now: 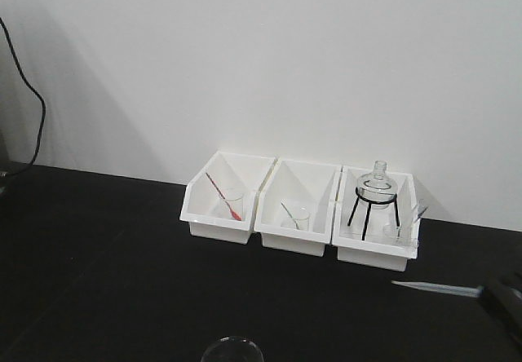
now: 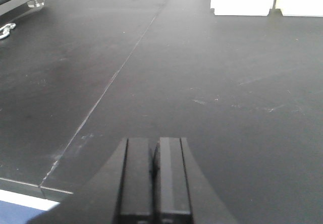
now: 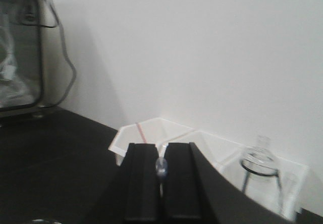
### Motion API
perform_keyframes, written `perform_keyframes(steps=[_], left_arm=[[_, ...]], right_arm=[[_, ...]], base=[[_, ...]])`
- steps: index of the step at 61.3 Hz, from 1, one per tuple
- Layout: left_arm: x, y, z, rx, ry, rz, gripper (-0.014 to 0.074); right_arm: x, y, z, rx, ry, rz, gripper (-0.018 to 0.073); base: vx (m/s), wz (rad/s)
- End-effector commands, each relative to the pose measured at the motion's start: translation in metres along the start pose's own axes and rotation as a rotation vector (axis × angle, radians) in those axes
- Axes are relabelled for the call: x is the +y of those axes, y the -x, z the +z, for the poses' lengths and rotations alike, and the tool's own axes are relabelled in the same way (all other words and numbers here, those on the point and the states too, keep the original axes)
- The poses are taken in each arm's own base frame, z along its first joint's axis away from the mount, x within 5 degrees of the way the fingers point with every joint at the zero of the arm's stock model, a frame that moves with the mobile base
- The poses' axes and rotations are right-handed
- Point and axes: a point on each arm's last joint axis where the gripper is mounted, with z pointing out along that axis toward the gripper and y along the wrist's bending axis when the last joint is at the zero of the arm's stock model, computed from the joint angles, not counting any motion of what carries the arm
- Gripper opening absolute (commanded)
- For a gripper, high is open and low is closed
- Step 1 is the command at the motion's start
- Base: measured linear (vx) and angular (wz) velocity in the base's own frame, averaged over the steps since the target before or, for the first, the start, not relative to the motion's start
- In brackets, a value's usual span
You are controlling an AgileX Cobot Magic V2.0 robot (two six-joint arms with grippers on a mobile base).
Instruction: Grab transparent chemical and place on left bench
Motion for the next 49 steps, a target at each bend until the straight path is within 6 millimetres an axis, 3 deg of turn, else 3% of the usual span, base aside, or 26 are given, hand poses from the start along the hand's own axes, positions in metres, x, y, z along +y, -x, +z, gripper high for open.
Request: perform_keyframes(steps=[1,8,19,29,37,49], left_arm=[[0.0,0.003,-0.001,-0.081,0.002,-0.009,-0.0003],[0.0,0.003,-0.001,-0.081,0.002,-0.009,-0.0003],[0.0,0.003,-0.001,-0.081,0.002,-0.009,-0.0003],[0.0,0.003,-0.001,-0.081,0.002,-0.009,-0.0003],[0.0,0.003,-0.001,-0.081,0.002,-0.009,-0.0003],[0.0,0.003,-0.001,-0.081,0.002,-0.009,-0.0003]], right_arm=[[0.008,0.028,0.029,-0.063,0.155,0.007,0.001],[0.02,0.033,0.072,-0.001,0.272,0.013,0.001],[0.054,0.009,0.122,0.153,0.394,0.038,0.001],[0.08,-0.022,0.138,0.312,0.436,0.023,0.0013],[0.087,-0.046,0.146,0.393,0.451,-0.001,0.003],[0.09,-0.065,0.152,0.449,0.457,0.007,0.0186]], base=[[0.0,0.0],[0.0,0.0],[0.0,0.0],[0.0,0.0],[0.0,0.0],[0.0,0.0]])
